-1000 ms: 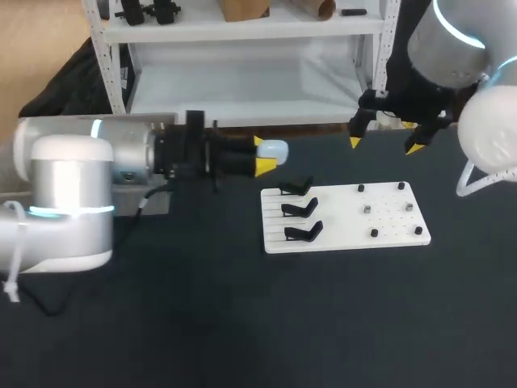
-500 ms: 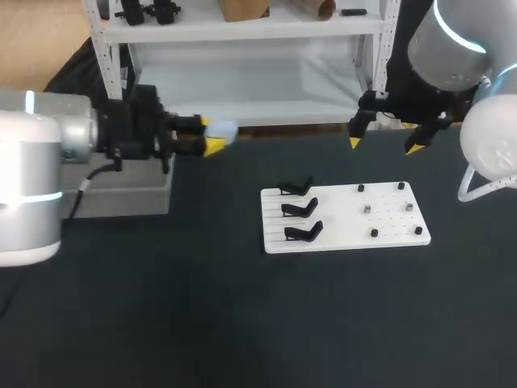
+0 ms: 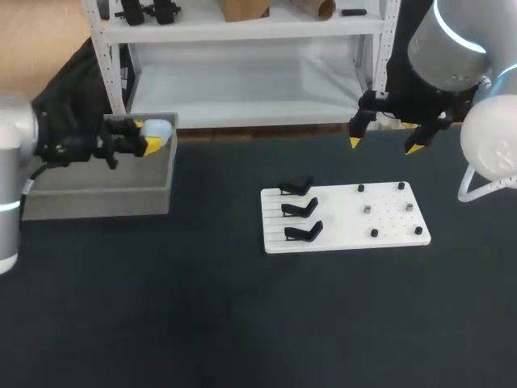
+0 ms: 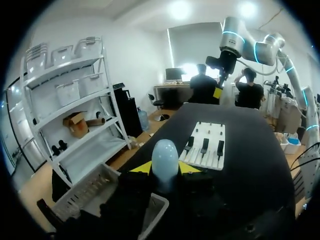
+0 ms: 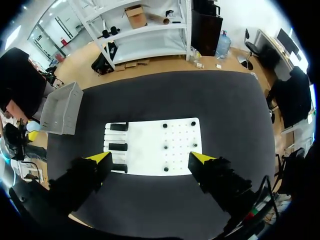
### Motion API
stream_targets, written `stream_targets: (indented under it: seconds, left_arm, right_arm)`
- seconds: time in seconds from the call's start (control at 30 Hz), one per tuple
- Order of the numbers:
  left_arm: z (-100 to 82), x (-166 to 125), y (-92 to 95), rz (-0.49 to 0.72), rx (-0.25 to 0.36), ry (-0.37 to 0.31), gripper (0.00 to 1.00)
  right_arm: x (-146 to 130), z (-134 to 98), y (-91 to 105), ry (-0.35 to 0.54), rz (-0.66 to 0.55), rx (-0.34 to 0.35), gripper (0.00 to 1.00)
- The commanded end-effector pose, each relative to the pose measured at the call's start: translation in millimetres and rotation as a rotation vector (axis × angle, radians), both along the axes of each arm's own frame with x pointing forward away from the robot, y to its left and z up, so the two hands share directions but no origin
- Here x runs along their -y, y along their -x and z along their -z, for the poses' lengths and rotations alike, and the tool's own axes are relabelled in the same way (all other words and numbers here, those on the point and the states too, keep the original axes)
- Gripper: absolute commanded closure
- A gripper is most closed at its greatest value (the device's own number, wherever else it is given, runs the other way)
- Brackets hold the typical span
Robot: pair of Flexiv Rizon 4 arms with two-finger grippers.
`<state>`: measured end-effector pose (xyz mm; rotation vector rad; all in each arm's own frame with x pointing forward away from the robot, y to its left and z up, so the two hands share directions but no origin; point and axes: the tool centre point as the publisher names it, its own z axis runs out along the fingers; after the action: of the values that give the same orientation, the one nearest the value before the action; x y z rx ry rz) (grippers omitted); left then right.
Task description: Pick up each earbud case from the left stands, insert the matching earbuds, close the lid, and place the case in the box.
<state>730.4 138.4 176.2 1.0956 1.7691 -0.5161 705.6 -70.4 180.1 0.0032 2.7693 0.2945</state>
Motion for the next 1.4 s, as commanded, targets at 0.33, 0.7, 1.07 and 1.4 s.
stream_targets:
  seconds: [0.33,0.7,1.07,1.4]
  left_arm:
    - [43.6,-54,-35.2,-0.042,-0.029,0.108,1.00]
    - [54.3,-101,-100.2,-0.015,-0.048,0.135,1.00]
    - [48.7,-97,-136.9,0.069,-0.053,0.106,0.58]
    - [37.3,-93,-110.1,0.087,-0.012,0.124,0.00]
  right_arm:
    - [1,0,3.4,0.000,0.005,0.009,0.00]
    - [1,0,3.4,0.000,0.005,0.009,0.00]
    - [1,0,3.4,0.000,0.005,0.009,0.00]
    - [1,0,3.4,0.000,0.005,0.009,0.00]
